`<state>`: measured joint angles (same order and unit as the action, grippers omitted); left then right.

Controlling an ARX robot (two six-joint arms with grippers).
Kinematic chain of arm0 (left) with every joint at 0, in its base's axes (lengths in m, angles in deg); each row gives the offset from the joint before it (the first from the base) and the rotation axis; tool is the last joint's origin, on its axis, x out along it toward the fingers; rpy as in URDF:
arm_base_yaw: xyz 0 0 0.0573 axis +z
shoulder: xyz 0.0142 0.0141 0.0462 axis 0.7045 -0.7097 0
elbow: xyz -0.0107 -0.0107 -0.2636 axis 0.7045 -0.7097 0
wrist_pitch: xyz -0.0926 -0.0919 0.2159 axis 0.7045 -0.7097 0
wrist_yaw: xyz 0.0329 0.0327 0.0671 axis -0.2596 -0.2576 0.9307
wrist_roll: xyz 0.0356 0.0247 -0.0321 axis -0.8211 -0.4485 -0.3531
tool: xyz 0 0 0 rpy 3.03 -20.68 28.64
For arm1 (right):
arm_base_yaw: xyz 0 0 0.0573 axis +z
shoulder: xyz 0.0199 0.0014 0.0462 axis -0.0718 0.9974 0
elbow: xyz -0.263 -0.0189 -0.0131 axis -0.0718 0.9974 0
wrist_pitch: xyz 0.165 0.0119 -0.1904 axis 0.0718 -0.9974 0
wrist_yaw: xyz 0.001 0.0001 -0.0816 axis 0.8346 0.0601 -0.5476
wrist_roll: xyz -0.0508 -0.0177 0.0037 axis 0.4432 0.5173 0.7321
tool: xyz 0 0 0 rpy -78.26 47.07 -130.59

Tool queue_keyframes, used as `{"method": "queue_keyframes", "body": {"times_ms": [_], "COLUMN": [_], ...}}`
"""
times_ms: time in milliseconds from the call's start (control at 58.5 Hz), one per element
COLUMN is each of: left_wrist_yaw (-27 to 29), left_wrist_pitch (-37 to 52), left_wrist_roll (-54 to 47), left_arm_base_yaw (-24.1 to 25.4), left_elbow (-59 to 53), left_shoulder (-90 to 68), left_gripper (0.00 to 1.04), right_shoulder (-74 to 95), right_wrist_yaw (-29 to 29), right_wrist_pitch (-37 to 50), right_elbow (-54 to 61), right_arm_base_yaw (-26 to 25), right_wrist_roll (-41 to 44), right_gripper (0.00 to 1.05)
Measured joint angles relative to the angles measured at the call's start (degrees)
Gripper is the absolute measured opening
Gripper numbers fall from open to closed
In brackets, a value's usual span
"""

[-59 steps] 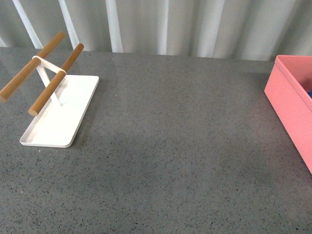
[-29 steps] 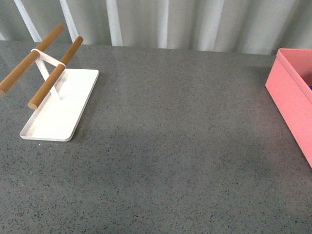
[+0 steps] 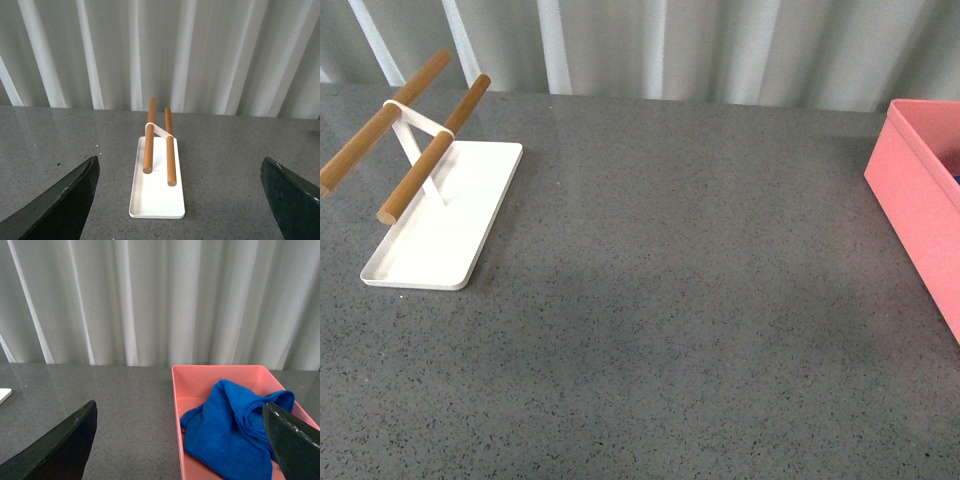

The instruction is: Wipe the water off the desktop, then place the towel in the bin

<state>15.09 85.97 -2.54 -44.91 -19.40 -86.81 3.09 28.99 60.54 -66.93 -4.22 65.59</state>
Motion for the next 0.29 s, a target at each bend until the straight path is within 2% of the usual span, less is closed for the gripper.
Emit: {"method": "queue_keyframes", "body": {"times_ms": [290], "left_wrist_yaw": [0.00], "left_wrist_pitch": [0.00], "left_wrist_roll": [-0.02], "left_arm_base_yaw": [0.00], "left_elbow": [0.00], "left_shoulder": [0.00], "left_gripper": [0.98], "right_shoulder": [0.00], "right_wrist_yaw": [0.00], "right_wrist_pitch": [0.00], "right_elbow": [0.00], "right_arm_base_yaw": [0.00], "right_wrist_roll": [-0.02], "right_gripper": [0.98]}}
